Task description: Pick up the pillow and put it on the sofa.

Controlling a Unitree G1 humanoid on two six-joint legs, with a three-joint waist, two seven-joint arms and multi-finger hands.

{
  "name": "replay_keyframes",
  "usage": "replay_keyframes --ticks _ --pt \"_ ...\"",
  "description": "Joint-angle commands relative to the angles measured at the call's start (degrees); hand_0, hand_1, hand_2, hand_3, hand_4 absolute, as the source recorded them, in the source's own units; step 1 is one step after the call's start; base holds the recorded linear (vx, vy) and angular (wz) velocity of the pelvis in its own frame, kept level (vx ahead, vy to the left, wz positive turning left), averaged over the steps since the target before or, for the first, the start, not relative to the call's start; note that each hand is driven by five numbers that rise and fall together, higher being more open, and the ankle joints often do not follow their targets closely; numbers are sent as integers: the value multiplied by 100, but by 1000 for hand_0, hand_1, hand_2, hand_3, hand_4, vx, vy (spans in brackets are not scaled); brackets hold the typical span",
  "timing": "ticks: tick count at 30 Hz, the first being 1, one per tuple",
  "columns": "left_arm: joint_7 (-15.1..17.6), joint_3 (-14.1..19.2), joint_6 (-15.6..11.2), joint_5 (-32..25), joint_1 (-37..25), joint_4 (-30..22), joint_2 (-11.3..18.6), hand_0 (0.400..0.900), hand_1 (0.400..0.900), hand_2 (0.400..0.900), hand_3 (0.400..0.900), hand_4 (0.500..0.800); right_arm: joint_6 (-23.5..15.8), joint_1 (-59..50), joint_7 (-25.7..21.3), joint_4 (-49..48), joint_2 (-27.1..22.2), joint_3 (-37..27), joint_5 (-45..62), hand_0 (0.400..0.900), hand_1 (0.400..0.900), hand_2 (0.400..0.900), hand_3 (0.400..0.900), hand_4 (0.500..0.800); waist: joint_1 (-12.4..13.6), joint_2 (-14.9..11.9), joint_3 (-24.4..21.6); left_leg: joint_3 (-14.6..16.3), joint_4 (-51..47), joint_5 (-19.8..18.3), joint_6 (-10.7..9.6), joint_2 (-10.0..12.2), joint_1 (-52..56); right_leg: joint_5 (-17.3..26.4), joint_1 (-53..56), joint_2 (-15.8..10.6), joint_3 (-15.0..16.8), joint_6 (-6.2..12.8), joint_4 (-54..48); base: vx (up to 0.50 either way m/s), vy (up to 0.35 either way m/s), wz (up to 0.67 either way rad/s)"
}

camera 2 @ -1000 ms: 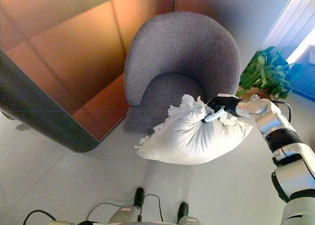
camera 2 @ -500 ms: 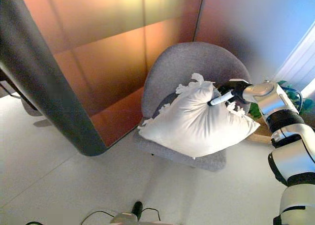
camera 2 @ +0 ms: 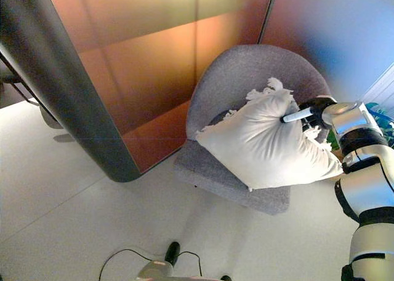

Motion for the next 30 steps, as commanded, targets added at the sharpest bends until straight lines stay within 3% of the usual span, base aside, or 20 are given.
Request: replay_keyframes --ticks 1,23,30 --pt "-90 -409 82 -144 -75 248 265 900 900 900 900 800 -247 -2046 -610 124 -812 411 25 900 900 900 900 800 107 -256 -29 287 -39 -840 -22 -41 437 83 -120 56 163 73 -8 -66 17 1" --pt "-268 -428 -194 -56 94 214 335 900 900 900 900 800 -546 -1843 -270 436 -1194 461 0 900 900 900 900 800 -10 -206 -75 455 -39 -912 -59 5 471 34 -155 37 240 80 -8 -9 -1 -1" --pt "-302 -369 -419 -23 70 187 282 900 900 900 900 800 -954 -817 -447 -21 -1046 -352 481 900 900 900 900 800 -162 -130 -122 567 -39 -931 -62 4 528 43 -147 9 316 117 -8 -36 -9 -10"
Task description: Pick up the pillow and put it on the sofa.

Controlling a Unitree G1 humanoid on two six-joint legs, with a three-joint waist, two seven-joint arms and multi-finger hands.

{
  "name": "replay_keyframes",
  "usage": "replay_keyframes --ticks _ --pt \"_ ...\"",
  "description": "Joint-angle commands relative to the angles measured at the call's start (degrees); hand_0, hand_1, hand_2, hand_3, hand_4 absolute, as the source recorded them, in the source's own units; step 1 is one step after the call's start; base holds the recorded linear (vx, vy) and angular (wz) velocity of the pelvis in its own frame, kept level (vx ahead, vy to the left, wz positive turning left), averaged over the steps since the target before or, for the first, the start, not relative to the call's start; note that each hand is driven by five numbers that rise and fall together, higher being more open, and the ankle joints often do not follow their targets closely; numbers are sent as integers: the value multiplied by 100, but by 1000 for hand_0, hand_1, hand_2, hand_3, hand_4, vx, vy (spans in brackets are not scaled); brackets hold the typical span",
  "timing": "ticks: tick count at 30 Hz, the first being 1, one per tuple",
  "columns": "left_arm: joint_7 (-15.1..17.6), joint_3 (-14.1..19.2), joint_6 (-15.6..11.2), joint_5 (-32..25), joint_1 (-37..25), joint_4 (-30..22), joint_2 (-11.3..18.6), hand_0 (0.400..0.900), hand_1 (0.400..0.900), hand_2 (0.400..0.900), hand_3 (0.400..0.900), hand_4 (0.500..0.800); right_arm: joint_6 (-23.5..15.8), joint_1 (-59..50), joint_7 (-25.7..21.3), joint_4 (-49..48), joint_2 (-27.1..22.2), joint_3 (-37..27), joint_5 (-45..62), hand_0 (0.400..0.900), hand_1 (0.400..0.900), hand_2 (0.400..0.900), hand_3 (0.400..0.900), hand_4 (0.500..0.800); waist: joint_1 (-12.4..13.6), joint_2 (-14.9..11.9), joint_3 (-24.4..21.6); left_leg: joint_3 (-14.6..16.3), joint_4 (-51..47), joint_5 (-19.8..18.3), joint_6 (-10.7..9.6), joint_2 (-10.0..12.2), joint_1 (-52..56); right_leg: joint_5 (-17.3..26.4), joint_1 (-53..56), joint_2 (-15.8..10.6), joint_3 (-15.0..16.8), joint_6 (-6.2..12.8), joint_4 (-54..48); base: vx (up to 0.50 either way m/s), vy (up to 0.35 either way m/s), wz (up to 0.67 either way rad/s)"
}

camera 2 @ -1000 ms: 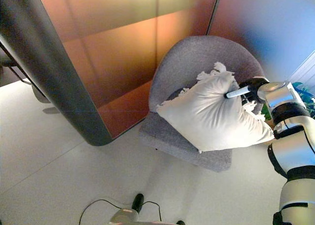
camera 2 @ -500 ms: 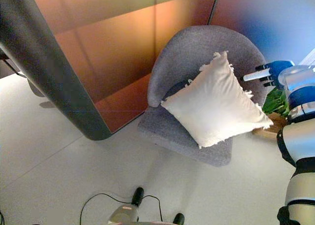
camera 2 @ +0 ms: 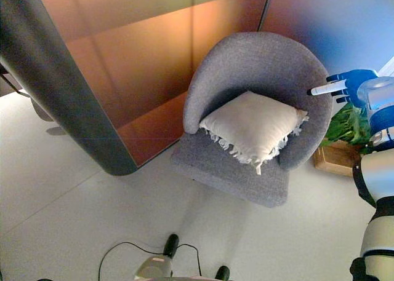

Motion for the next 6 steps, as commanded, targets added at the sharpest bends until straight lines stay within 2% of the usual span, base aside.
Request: replay_keyframes --ticks 1,4,6 --pt "-218 -225 -23 153 150 216 157 900 900 900 900 800 -731 248 -343 -580 -469 -110 29 900 900 900 900 800 -135 -63 -314 477 -38 -928 -58 -11 592 49 -32 7 216 129 -9 -37 3 -14" --pt "-38 -263 -248 -36 89 174 106 900 900 900 900 800 -999 1165 -293 -710 -270 -625 -172 900 900 900 900 800 -231 33 -341 531 -38 -940 -42 -19 649 57 -1 -17 254 144 -9 -33 18 -16" --pt "-68 -260 -251 -79 -2 146 102 900 900 900 900 800 -1089 1763 -359 -778 -120 -918 -147 900 900 900 900 800 -307 85 -353 566 -38 -959 -22 -27 697 58 25 -27 290 147 -9 -24 14 -10"
